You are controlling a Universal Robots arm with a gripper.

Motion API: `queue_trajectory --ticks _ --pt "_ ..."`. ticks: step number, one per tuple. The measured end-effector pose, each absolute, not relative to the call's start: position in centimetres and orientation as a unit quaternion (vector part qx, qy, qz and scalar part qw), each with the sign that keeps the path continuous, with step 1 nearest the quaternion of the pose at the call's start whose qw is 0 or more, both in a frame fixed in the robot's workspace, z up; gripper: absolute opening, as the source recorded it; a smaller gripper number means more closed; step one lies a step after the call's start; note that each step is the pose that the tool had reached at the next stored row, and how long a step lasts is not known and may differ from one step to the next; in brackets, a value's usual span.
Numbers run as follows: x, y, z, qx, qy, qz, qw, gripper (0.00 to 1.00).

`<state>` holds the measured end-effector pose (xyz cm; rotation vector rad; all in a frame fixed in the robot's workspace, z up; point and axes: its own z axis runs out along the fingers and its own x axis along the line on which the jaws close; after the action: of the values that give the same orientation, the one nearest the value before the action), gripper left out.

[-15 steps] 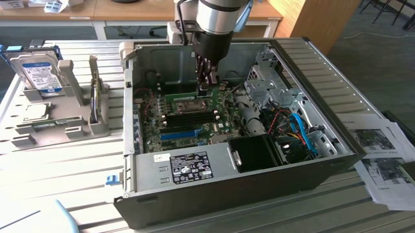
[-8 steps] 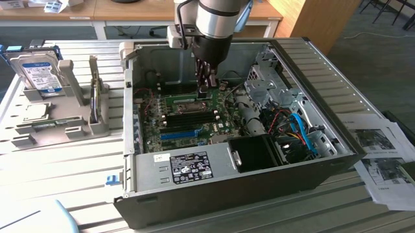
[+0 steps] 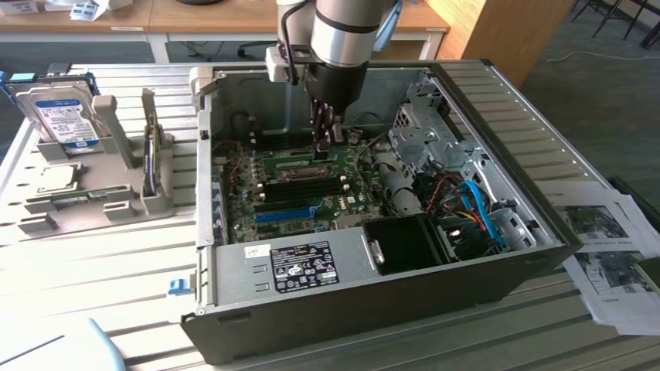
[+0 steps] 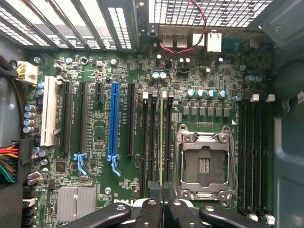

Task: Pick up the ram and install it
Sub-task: 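Insert the ram into the slot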

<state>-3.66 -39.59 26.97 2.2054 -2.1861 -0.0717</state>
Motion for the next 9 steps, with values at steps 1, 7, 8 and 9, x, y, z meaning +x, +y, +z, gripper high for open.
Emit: queue_trajectory --ticks 1,7,8,9 --pt "-3.66 -39.59 26.86 0.71 -0.704 -0.023 0.018 0.11" --pt "-3.66 -39.59 26.18 0.71 -0.704 -0.023 0.018 0.11" --pt "-3.66 -39.59 26.07 0.71 -0.704 -0.023 0.018 0.11" --pt "-3.66 -39.59 25.96 0.71 -0.704 -0.023 0.018 0.11"
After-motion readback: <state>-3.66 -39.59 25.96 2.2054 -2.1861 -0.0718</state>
